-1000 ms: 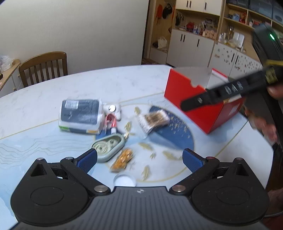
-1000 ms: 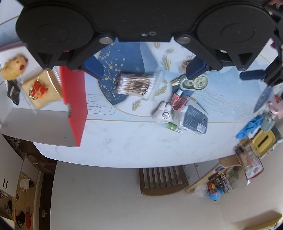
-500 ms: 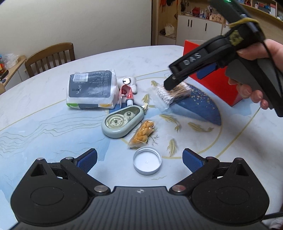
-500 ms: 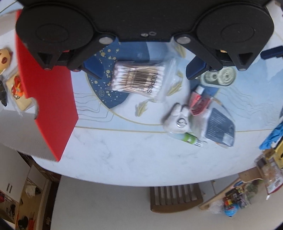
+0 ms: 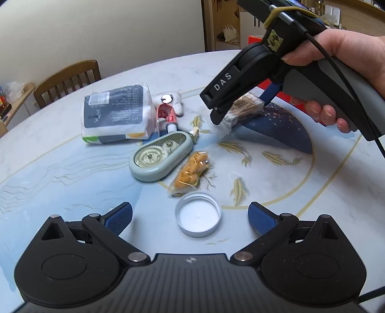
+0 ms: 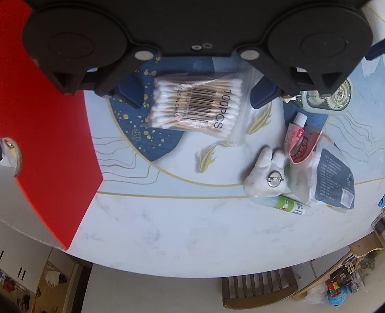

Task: Organize objects
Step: 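Grasp the white round tin lid with the left gripper while the right gripper grasps the cotton swab pack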

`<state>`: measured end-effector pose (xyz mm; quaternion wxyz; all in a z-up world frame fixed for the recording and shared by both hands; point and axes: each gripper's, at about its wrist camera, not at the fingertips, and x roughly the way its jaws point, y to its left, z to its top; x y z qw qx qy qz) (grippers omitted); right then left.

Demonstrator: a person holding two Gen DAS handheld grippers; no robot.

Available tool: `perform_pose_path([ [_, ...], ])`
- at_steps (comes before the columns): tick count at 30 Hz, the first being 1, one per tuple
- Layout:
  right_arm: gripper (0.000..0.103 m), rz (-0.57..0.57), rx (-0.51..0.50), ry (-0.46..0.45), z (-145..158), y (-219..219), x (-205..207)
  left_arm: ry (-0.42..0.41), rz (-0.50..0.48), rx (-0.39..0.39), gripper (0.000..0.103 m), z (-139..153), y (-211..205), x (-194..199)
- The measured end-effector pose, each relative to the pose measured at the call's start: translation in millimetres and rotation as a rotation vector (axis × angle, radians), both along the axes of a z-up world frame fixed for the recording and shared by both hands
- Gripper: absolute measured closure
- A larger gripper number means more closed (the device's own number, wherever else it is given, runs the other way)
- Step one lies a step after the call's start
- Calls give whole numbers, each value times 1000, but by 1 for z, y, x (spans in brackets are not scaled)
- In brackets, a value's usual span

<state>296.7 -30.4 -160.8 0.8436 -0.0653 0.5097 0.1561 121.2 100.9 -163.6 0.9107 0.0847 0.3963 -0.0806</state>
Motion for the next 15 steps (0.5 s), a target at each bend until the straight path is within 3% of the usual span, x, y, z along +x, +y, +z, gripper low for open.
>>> perform_pose_path([
  [3,8,5,-6,-6,-2,1,1,3,0,-12,0,-2,-1,0],
  [8,18,27,-13,-24,-1,4,-1,-6,-1,-9,1,-3,-4,-1],
  [14,26,35,-15,-35,1,3,-4,21,8,-64,10,-3,3,-1],
  [15,28,34,-13,-36,1,2,-4,22,12,-73,17,-3,5,-1],
])
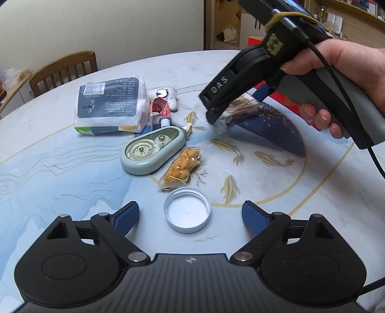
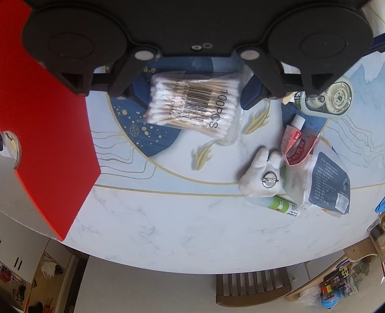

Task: Organize objects
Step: 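Grasp the white round tin lid with the left gripper while the right gripper grasps the cotton swab pack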

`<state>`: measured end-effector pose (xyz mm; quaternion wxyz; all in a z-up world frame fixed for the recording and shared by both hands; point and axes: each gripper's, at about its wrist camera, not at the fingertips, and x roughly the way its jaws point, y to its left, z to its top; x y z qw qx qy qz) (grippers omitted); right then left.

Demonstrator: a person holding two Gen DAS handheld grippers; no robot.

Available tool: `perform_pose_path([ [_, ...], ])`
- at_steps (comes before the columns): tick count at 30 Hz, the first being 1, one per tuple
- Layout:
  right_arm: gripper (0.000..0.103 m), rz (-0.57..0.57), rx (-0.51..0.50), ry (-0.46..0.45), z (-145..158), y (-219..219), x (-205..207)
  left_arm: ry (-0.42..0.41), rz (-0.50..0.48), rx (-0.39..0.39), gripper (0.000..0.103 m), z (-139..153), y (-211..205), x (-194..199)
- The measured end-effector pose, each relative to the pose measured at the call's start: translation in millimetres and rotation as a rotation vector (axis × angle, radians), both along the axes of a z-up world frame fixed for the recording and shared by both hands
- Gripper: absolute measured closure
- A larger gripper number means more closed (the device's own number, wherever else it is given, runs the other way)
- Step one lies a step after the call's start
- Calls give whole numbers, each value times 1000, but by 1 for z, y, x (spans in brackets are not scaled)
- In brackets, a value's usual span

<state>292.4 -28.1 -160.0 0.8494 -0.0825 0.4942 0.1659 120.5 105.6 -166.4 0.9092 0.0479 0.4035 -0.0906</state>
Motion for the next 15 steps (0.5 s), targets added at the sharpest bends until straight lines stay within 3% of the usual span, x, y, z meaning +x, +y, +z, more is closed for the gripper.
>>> perform_pose_path([
  [7,32,-4,29,3,2,-6,-3,5,0,0,61,7,1,3],
  [9,32,-2,37,4,3,-8,-6,9,-6,5,65,8,-1,3],
  [15,32,10,69,3,18,-17,-21,31,2,3,65,9,-3,4],
])
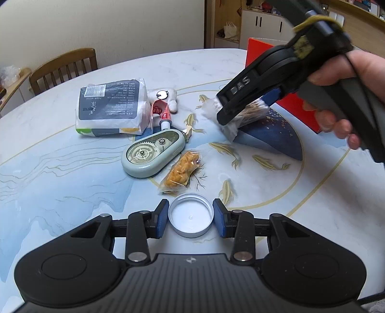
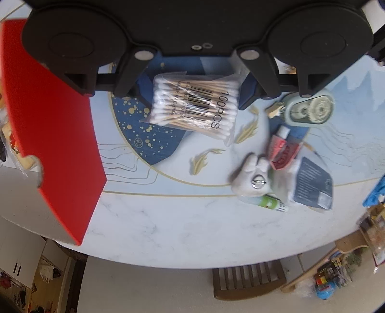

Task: Organize objects
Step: 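Grasp the white round tin lid with the left gripper while the right gripper grasps the cotton swab pack, then carry the lid with the left gripper while the right gripper carries the swab pack into the red box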

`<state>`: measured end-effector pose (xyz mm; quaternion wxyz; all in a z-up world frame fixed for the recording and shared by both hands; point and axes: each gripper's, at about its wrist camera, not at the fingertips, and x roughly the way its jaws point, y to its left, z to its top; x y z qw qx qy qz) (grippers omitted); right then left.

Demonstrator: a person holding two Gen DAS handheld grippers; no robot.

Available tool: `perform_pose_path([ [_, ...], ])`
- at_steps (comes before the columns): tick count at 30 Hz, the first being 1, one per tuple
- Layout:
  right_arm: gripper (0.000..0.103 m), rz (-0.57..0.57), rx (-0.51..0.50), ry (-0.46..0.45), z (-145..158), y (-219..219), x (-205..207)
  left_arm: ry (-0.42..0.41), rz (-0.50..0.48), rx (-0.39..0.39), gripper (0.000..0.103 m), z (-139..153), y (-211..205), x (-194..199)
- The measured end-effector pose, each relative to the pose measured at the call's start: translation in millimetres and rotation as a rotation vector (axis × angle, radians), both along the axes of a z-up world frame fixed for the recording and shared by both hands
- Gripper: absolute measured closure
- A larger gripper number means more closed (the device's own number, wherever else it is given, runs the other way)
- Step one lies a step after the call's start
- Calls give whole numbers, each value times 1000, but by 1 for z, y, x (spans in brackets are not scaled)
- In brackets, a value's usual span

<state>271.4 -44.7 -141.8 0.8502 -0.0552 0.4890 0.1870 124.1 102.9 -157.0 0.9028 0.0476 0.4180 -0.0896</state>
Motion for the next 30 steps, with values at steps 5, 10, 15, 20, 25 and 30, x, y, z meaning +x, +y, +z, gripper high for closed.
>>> perform_pose_path([
  [5,32,32,35,-11,21,-10,-15,7,14,-34,65,7,-1,-2],
  [10,32,77,57,-27,44,-23,-29,-25,7,-50,65,28,-11,-2],
  [15,32,96,87,-34,65,-41,-38,-33,16,-59,65,46,-22,3],
  [20,32,121,106,-48,84,-65,-49,-42,25,-68,65,65,-34,7],
  [25,32,121,120,-63,99,-92,-51,-67,16,-78,65,83,-51,10],
  [30,32,97,135,-71,108,-123,-47,-86,5,-76,65,99,-71,20],
])
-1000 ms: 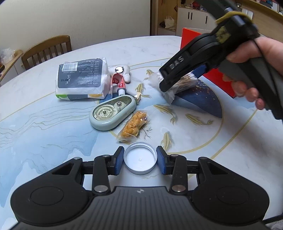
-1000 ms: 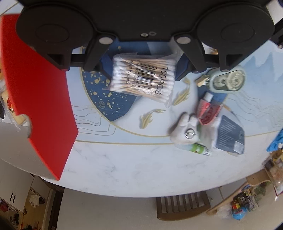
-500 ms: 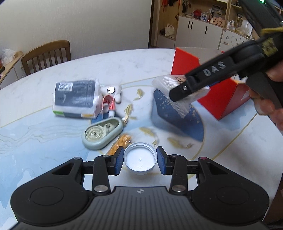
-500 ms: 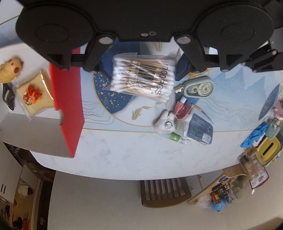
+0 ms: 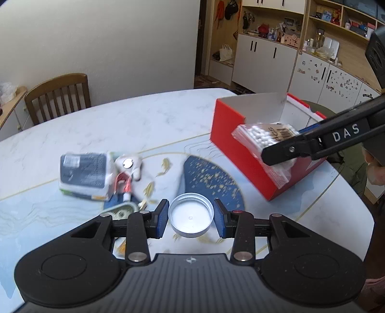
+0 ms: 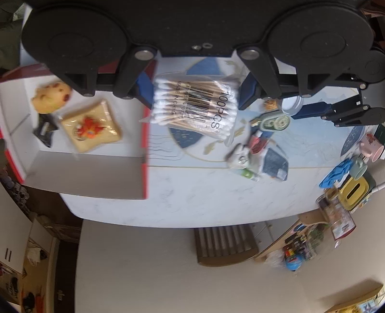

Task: Organize objects
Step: 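Carry the lid with the left gripper while the right gripper carries the swab pack into the red box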

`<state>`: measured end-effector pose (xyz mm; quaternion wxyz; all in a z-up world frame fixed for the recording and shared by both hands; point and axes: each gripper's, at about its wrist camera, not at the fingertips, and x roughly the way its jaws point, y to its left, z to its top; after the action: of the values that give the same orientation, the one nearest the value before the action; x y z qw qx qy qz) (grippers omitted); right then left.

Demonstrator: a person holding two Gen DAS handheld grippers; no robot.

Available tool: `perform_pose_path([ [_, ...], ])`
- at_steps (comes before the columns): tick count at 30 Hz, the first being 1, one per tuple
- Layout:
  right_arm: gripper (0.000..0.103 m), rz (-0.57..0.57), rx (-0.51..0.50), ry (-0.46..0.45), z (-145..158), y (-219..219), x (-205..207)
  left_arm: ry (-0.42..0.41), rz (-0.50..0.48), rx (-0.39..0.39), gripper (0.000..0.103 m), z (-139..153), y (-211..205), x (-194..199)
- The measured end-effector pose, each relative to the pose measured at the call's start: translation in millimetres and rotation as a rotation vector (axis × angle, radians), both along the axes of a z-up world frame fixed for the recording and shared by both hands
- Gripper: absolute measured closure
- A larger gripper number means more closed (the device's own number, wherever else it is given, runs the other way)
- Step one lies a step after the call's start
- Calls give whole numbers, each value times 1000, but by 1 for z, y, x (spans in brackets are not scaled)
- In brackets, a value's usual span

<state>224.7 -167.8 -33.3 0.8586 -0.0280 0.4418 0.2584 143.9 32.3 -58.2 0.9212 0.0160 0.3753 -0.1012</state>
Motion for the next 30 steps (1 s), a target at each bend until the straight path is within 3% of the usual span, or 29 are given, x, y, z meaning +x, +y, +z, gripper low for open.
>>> perform_pose_path([
  [17,32,-154,21,-17,-2,-129,45,-24,-91,8,65,20,-96,49],
  [30,32,-223,-8,-29,-18,-191,85,-48,-171,71,65,23,-167,104],
])
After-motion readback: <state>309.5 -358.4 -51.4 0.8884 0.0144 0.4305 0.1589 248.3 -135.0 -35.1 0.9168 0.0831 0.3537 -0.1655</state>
